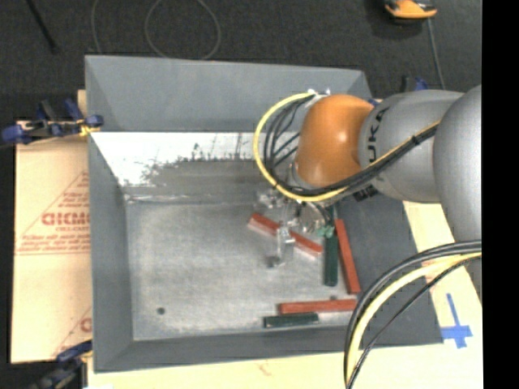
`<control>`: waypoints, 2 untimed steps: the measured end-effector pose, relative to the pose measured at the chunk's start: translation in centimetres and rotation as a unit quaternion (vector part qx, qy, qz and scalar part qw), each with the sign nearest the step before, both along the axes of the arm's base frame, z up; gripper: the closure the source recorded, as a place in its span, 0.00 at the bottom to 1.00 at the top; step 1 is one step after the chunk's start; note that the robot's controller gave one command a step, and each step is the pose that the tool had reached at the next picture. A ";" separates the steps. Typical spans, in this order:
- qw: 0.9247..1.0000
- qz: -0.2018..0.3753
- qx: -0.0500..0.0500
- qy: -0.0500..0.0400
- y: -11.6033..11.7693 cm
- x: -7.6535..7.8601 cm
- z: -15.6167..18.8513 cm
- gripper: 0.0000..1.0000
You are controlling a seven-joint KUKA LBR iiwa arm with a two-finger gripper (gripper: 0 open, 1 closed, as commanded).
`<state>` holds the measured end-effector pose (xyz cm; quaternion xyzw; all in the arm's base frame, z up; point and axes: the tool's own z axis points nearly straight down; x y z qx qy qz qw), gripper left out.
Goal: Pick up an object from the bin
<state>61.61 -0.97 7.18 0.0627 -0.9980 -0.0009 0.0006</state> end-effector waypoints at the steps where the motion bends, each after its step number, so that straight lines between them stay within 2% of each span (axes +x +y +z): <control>1: 1.000 -0.002 0.000 -0.003 0.0 0.2 0.5 1.00; 2: 1.000 0.006 -0.001 -0.006 2.9 -4.8 14.6 1.00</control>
Offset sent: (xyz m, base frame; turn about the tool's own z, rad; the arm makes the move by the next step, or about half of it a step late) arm 0.0000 0.0000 0.0000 0.0000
